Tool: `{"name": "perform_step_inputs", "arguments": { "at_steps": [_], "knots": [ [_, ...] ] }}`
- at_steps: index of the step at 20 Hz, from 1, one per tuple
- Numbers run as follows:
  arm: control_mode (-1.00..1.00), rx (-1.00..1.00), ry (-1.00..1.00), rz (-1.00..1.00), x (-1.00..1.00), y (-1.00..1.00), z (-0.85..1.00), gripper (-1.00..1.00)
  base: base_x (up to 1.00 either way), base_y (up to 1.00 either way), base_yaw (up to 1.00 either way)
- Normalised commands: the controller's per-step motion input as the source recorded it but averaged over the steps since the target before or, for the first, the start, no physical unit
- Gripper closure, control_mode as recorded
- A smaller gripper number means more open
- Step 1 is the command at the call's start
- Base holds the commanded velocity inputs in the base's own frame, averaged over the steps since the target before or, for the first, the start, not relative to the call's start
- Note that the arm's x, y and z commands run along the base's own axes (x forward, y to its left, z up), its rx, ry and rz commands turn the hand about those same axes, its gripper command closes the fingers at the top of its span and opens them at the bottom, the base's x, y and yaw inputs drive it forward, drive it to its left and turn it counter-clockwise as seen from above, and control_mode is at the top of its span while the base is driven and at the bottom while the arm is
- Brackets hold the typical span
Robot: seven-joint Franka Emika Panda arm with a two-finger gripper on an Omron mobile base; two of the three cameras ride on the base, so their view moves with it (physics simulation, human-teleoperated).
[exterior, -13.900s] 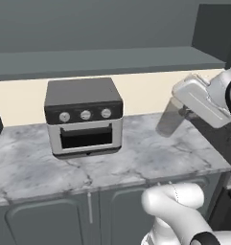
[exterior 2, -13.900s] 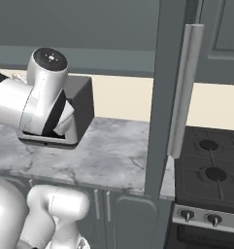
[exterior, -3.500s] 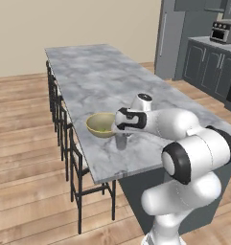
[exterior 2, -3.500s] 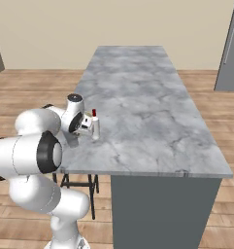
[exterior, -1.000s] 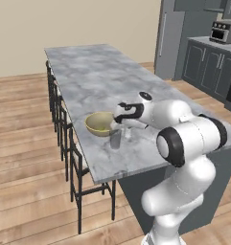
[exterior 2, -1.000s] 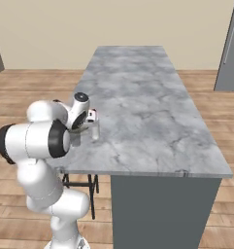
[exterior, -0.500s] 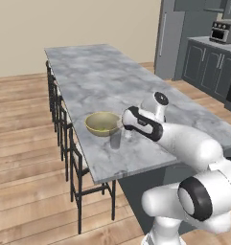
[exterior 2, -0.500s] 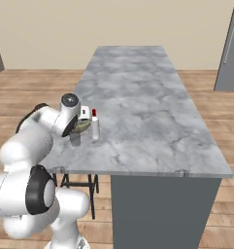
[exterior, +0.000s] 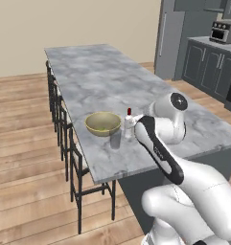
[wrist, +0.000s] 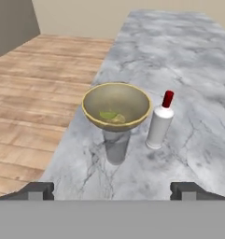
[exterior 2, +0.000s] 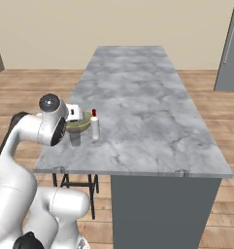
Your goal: There is a bowl on the dining counter. Grab a lemon wedge from the fridge and place it in the bowl. Then get the liquor bottle and glass cup from the cabinet and place them next to the bowl.
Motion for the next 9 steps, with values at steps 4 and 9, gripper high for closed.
{"name": "perform_step_inputs", "arguments": {
  "at_steps": [4, 9],
  "knots": [
    [-1.00, -0.05, 0.13, -0.15, -0.64, -0.01, 0.42, -1.00, 0.00, 0.00, 0.00],
    [-1.00, 0.00, 0.22, -0.02, -0.50, 0.04, 0.19, -1.00, 0.00, 0.00, 0.00]
  ]
}}
